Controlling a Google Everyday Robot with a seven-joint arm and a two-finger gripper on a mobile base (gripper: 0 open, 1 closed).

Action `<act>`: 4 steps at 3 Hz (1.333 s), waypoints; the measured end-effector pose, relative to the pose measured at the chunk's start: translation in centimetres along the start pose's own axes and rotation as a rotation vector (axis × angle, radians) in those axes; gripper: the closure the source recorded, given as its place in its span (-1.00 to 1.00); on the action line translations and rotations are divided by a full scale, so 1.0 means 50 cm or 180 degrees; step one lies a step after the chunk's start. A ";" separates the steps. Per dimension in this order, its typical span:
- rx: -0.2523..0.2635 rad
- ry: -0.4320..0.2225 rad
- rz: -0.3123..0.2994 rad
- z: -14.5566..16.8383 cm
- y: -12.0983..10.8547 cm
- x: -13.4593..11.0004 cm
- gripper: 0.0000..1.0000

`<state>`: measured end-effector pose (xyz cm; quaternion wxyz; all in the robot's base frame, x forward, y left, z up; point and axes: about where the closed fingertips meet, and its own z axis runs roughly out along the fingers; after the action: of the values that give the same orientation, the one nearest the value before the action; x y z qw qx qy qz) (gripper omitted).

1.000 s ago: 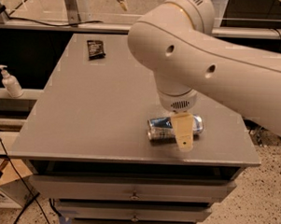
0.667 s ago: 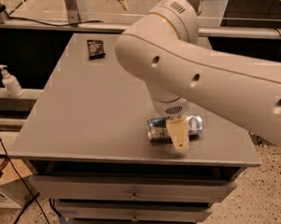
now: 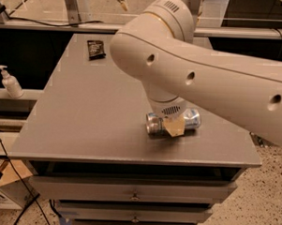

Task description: Place redbull can upright

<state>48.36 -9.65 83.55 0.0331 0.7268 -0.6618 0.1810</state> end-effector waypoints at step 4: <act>-0.0510 -0.2038 0.0476 -0.120 -0.088 0.072 1.00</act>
Offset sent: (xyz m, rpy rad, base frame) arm 0.0191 0.0051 0.0713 0.4566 0.1711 -0.0400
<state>51.56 -10.79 91.08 -0.1328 0.6912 -0.7022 -0.1071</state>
